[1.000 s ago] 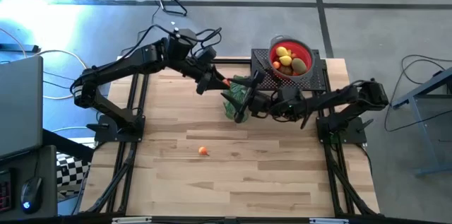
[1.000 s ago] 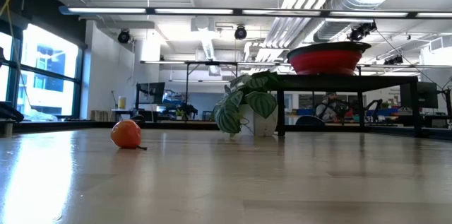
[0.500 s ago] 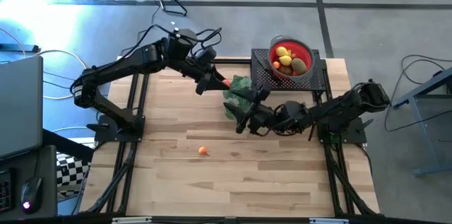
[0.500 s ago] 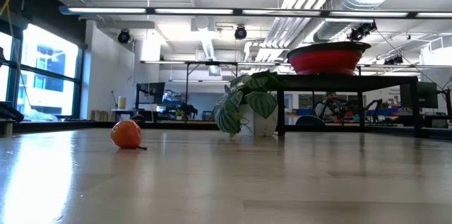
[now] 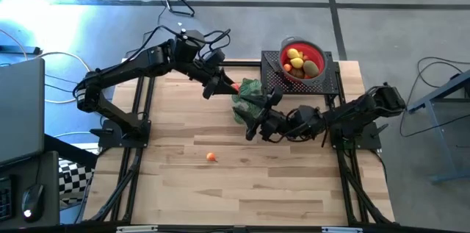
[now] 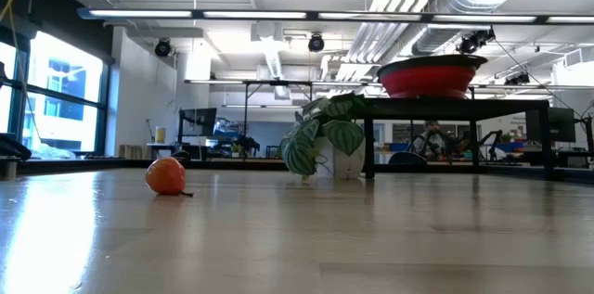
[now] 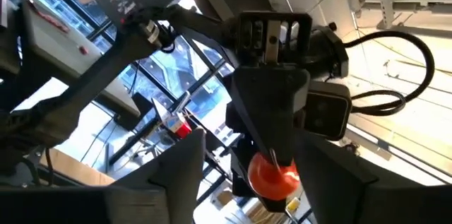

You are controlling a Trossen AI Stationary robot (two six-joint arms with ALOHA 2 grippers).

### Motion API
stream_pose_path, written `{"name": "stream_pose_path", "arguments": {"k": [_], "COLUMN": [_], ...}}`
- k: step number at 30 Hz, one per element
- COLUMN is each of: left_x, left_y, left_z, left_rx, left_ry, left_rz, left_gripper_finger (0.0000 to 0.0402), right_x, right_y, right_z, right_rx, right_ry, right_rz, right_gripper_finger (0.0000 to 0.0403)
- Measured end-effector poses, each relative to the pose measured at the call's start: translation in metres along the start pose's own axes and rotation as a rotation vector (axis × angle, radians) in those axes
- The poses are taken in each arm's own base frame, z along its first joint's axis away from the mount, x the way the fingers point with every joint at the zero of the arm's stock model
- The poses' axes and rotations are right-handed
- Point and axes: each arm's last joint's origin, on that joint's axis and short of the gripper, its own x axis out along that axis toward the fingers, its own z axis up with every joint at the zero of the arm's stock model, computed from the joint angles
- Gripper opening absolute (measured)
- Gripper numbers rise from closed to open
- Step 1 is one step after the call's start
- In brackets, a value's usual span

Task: Pick & Place Fruit
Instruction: Put the orange pear into the red colander

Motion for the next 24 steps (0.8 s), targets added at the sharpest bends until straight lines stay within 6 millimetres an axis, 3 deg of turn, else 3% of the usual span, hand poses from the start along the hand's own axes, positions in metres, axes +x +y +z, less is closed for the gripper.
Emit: {"name": "stream_pose_path", "arguments": {"k": [10,24], "left_x": [0.0,0.0], "left_y": [0.0,0.003], "left_z": [0.0,-0.004], "left_rx": [-0.003,-0.008], "left_ry": [0.004,0.035], "left_rz": [-0.001,0.039], "left_gripper_finger": [0.0152,0.0152], "right_x": [0.007,0.008], "right_y": [-0.006,-0.005], "right_z": [-0.012,-0.015], "right_rx": [0.05,0.042], "right_ry": [-0.007,-0.003], "right_rz": [0.009,0.029], "right_gripper_finger": [0.011,0.0083]}}
